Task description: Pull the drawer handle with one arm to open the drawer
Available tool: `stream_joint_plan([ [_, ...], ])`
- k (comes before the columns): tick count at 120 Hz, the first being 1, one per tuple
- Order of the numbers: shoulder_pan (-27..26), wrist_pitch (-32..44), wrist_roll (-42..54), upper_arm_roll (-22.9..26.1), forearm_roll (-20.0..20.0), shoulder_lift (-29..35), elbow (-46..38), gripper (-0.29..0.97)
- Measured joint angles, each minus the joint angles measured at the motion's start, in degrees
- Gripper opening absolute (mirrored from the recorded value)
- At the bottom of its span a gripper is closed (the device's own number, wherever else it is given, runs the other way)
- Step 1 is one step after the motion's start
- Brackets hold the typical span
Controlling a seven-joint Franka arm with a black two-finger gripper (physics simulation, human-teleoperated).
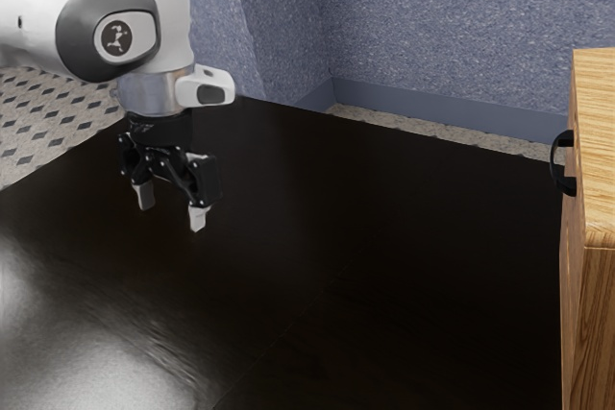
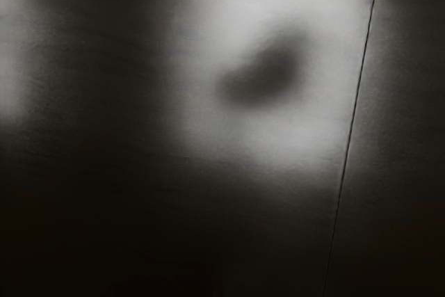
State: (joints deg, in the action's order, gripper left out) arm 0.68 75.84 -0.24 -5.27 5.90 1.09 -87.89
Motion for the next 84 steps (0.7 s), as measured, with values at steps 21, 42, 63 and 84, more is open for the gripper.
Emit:
stream_joint_plan([
  [21, 3.9, 5.3, 0.0, 0.0, 0.2, 0.1, 0.8, 0.68],
  [42, 1.6, 6.8, -4.9, 0.7, -5.7, 5.3, 9.5, 0.68],
  [63, 0.9, 14.0, -16.3, 0.3, -15.7, 3.3, 9.0, 0.68],
  [84, 0.2, 19.6, -24.6, 0.6, -20.0, 2.9, 9.0, 0.68],
])
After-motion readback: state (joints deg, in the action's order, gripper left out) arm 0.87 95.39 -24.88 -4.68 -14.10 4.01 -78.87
